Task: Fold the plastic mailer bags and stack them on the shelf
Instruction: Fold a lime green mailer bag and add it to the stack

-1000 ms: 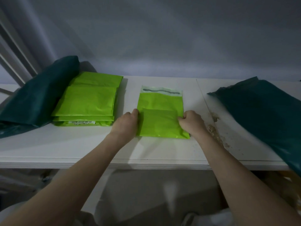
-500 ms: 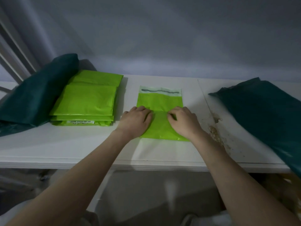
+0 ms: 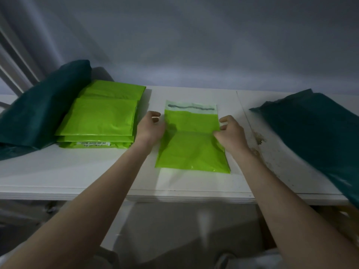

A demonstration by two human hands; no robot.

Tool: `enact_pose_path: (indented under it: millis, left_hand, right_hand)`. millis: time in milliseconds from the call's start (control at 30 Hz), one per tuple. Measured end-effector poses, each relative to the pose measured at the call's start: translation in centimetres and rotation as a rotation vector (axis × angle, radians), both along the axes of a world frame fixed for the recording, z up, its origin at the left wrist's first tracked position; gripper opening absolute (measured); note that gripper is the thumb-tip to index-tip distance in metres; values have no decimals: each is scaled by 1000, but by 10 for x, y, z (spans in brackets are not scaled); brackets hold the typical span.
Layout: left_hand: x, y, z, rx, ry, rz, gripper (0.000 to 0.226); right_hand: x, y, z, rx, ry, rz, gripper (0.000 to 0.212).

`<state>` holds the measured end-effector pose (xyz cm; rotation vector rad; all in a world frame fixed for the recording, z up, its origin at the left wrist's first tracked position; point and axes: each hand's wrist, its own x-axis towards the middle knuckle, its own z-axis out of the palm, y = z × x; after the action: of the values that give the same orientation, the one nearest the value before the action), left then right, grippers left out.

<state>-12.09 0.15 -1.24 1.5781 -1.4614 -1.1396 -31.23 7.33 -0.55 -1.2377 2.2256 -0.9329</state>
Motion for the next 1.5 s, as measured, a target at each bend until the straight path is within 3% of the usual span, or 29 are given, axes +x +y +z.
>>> enact_pose_path:
  millis: [67, 233, 367, 467, 600, 800, 967, 1133, 1233, 1333, 1400, 1500]
  left_hand:
    - [1, -4, -1, 80, 108, 52, 26]
    - [1, -4, -6, 133, 58, 22, 36]
    - [2, -1, -7, 98, 57, 7, 3]
    - [3, -3, -6, 29, 66, 47, 9]
    - [5, -5, 2, -1, 96, 83, 11]
    - [3, 8, 13, 163, 246, -12, 9]
    - [2, 8, 12, 161, 302, -33, 12]
    - [4, 10, 18, 233, 428, -13, 28]
    - [5, 12, 19, 246, 377, -34, 39]
    - [3, 14, 19, 223, 311, -27, 25]
    - [3, 16, 17, 207, 246, -48, 20]
    - [2, 18, 15, 198, 170, -107, 30]
  right_hand:
    - [-1, -1, 2, -11, -105, -59, 43]
    - [-3, -4, 2, -4, -219, -134, 46]
    - [-3, -5, 0, -11, -244, -142, 31]
    - [-6, -4, 1, -37, -264, -124, 14]
    - [-13, -5, 3, -76, -267, -130, 28]
    - [-10, -5, 6, -73, -416, -161, 23]
    - [-9, -7, 4, -84, -475, -159, 21]
    - [-10, -4, 12, -162, -764, -192, 25]
    - [-15, -4, 17, -98, -828, -268, 34]
    - [-18, -3, 17, -52, -825, -253, 36]
    - [-20, -1, 17, -20, -819, -209, 28]
    - [-19, 2, 18, 42, -757, -100, 10]
